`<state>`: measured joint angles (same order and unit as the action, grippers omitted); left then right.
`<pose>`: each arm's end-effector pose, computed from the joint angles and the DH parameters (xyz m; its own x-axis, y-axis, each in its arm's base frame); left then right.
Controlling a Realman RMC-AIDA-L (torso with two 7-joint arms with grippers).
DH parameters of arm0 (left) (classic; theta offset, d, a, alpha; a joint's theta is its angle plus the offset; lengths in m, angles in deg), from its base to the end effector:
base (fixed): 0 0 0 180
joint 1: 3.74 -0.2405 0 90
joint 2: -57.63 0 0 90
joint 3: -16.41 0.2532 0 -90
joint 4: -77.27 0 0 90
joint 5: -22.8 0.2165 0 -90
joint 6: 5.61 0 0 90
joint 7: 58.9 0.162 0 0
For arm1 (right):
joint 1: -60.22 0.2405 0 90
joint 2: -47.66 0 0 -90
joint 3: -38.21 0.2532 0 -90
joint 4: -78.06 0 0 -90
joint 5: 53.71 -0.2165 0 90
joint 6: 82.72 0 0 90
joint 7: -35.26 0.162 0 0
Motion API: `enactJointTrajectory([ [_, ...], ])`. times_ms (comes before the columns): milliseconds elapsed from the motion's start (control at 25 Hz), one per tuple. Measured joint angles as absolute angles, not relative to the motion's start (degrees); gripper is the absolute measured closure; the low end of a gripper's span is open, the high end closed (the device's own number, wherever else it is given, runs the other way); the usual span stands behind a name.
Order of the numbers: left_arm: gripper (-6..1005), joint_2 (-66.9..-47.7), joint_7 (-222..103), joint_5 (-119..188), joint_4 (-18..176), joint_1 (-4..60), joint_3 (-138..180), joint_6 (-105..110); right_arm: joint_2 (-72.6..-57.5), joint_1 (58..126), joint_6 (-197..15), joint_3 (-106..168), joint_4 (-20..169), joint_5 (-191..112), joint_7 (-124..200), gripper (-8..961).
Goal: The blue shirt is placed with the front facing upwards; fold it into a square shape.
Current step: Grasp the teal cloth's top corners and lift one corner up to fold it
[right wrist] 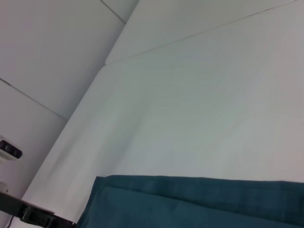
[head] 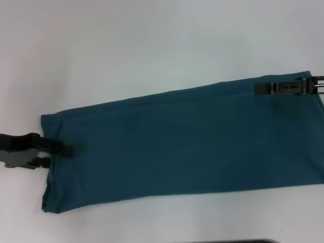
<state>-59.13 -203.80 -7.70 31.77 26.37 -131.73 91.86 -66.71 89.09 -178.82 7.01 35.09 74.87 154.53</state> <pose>-0.3289 0.2967 0.0141 -0.0293 0.9951 0.0945 0.9989 0.0326 -0.0338 0.3010 0.3258 0.0367 0.3727 -0.8427 -0.3885 -0.9009 -0.4290 0.0662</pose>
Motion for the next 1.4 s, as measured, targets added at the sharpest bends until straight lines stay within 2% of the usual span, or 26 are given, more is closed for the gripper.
enactJointTrajectory([
  [520,235,-60.91,-202.1,-11.8,35.4,28.7,-131.0,92.8,-66.59,89.0,-179.0,7.0,35.1,74.7,154.1,291],
  [760,234,-63.25,-201.6,-12.1,31.1,28.4,-128.9,92.8,-66.59,89.0,-178.9,7.0,35.1,74.7,154.1,291],
  [880,234,-63.64,-201.6,-12.6,29.6,28.1,-129.1,93.0,-66.59,88.9,-178.8,7.0,35.1,74.6,154.1,291],
  [1120,398,-63.34,-201.9,-13.0,29.7,28.4,-129.2,93.5,-66.65,88.9,-178.8,7.0,35.1,74.6,154.1,292],
  [1200,598,-63.34,-201.9,-13.0,29.7,28.5,-129.0,93.5,-66.66,89.0,-178.8,7.0,35.1,74.6,154.1,292],
  [1400,788,-63.35,-202.3,-13.0,29.5,28.5,-128.9,93.3,-66.68,89.0,-178.9,7.0,35.1,74.5,154.3,292],
])
